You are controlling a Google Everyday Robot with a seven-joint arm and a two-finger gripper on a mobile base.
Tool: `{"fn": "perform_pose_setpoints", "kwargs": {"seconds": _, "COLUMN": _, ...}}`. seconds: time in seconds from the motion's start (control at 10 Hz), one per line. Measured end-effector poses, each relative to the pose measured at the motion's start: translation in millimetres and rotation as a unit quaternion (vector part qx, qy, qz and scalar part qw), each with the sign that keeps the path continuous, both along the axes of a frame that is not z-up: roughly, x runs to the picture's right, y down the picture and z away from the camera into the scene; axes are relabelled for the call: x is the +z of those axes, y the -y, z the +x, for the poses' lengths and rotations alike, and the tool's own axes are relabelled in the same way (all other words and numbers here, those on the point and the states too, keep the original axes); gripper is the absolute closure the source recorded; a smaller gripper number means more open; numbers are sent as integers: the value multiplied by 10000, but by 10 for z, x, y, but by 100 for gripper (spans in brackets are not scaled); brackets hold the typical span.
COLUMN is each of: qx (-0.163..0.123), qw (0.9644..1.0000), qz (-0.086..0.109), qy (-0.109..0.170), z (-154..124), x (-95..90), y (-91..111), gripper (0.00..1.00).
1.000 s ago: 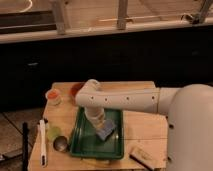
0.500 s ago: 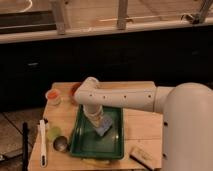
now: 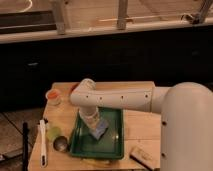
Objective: Wipe tray with sponge
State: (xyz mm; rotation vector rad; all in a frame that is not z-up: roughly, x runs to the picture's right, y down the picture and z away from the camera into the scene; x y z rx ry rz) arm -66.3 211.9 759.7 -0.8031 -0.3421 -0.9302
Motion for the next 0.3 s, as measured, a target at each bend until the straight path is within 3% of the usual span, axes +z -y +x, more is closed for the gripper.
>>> {"fn": "perform_pose_setpoints", "kwargs": {"seconds": 0.3, "qx": -16, "qw": 9998, "qz": -4, "qy": -204, "z": 174, "x": -21, "y": 9, "gripper": 100}}
